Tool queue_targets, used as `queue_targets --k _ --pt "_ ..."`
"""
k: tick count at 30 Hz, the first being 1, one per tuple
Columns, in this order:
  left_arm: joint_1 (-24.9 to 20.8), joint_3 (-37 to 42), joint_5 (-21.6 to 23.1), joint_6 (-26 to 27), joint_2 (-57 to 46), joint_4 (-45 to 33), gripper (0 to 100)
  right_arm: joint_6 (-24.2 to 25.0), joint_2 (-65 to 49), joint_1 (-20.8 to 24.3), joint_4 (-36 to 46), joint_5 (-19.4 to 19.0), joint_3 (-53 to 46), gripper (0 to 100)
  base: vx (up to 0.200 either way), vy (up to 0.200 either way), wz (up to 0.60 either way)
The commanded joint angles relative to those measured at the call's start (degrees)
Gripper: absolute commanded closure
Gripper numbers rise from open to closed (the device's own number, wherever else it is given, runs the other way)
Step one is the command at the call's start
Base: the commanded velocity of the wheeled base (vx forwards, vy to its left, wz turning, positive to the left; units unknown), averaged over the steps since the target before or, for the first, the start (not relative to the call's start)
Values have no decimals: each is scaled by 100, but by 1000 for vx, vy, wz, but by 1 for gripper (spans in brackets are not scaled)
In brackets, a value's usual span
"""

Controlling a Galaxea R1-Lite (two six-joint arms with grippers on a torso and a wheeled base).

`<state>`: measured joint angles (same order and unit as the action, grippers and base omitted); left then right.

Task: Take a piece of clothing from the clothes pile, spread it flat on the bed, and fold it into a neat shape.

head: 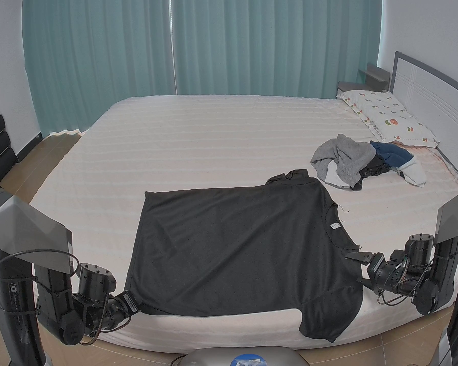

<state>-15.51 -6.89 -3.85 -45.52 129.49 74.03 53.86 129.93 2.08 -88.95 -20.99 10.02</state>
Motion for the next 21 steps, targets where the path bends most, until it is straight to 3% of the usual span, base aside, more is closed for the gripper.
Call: queue_targets --k 1,6,9,13,21 --pt "-14 65 -256 263 41 6 100 -209 -117 2 -43 34 -106 0 0 0 0" --pt "-49 249 -696 562 15 6 100 -517 -266 134 -43 34 -343 0 0 0 0" --pt "-58 293 -749 597 15 15 100 -631 -275 187 -43 43 -387 0 0 0 0" --pt "-216 434 -828 667 15 190 100 -1325 -257 205 -25 60 -642 0 0 0 0" --pt "-330 636 -828 676 208 762 100 -1817 -134 126 45 87 -765 0 0 0 0"
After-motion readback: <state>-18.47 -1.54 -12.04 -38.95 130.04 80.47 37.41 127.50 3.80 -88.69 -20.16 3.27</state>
